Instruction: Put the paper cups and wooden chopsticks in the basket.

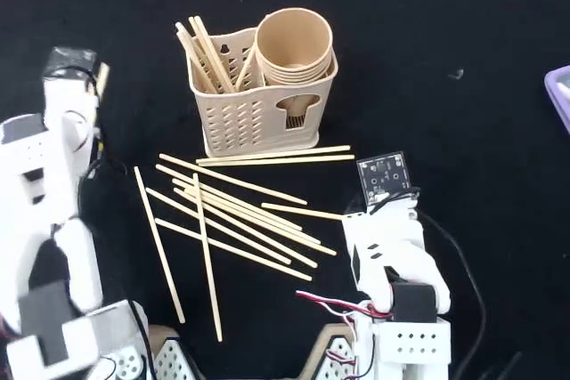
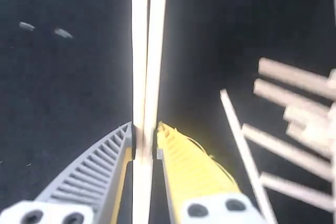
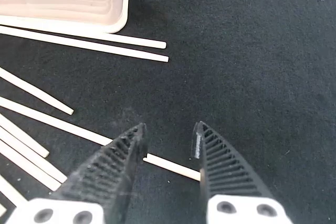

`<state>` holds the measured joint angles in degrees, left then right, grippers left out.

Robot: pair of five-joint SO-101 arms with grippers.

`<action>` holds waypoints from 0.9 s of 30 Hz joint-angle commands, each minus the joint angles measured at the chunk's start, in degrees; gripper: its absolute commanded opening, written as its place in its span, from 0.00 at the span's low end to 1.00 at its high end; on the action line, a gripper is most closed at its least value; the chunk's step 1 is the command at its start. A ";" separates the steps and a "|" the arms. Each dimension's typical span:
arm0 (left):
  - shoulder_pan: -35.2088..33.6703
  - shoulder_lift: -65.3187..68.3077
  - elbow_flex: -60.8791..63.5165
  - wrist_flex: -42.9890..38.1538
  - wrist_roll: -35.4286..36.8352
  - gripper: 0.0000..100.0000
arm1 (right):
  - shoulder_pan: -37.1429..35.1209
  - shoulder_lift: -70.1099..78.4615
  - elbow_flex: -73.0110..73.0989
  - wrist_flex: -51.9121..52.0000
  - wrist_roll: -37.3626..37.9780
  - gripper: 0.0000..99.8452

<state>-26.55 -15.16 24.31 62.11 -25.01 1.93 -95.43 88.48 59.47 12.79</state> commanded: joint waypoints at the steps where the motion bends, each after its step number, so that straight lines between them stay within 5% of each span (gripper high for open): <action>1: -0.13 -14.51 -1.71 -0.97 13.89 0.03 | 0.62 -0.92 -0.22 -0.35 -0.35 0.15; 7: 3.91 -33.85 1.71 -9.32 30.24 0.03 | 0.62 -0.92 -0.22 -0.35 -0.35 0.15; 13: 9.98 -45.19 4.88 -18.02 37.63 0.03 | 0.62 -0.92 -0.22 -0.26 -0.35 0.15; 27: 29.49 -40.09 7.96 -49.32 44.48 0.03 | 0.62 -0.92 0.48 -0.62 -0.26 0.15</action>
<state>-2.20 -59.56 32.31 22.73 18.95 1.93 -95.43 89.19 59.47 12.79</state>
